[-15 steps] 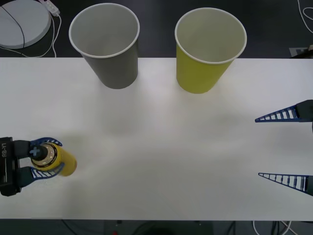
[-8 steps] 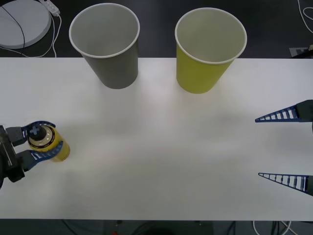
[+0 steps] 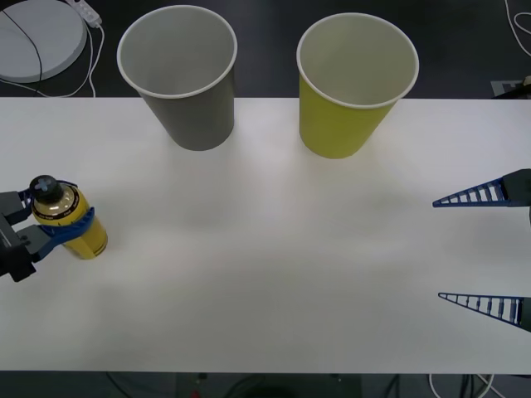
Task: Put the can into the green bin and the plastic bottle into the gray bin
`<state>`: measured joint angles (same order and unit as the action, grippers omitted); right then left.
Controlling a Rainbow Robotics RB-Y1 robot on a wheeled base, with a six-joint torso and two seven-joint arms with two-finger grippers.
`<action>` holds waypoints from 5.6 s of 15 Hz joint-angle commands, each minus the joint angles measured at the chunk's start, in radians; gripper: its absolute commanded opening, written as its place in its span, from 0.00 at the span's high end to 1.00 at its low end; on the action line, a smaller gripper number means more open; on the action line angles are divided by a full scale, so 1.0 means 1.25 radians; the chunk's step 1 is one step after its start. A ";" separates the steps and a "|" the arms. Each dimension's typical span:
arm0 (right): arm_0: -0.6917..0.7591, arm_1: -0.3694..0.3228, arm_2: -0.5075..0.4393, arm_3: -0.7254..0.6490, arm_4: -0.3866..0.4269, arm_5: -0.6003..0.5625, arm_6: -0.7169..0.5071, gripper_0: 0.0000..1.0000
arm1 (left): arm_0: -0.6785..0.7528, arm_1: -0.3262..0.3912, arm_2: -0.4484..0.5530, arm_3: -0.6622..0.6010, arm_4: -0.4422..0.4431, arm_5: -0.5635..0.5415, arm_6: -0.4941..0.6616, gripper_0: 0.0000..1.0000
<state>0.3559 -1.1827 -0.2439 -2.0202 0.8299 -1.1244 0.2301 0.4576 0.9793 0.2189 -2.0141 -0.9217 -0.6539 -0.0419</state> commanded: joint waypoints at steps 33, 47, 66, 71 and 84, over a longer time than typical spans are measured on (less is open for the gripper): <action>0.000 0.000 0.000 0.000 0.000 0.000 0.000 0.00 | -0.474 0.349 0.057 0.218 -0.255 -0.446 0.573 1.00; 0.000 0.000 0.000 0.000 0.000 0.000 0.000 0.00 | -0.959 0.296 -0.257 0.387 -0.350 -0.475 0.681 1.00; 0.000 0.000 0.000 0.000 0.000 0.000 0.000 0.00 | -1.538 0.051 -0.614 0.766 -0.529 -0.591 0.702 1.00; 0.000 0.000 0.000 0.000 0.000 0.000 0.000 0.00 | -1.637 -0.037 -0.704 0.890 -0.505 -0.581 0.691 1.00; 0.000 0.000 0.000 0.000 0.000 0.000 0.000 0.00 | -1.657 -0.139 -0.704 0.939 -0.567 -0.564 0.691 1.00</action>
<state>0.3559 -1.1827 -0.2439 -2.0202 0.8299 -1.1244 0.2301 -1.6131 0.8056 -0.6612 -0.8404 -1.6290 -1.3596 0.8222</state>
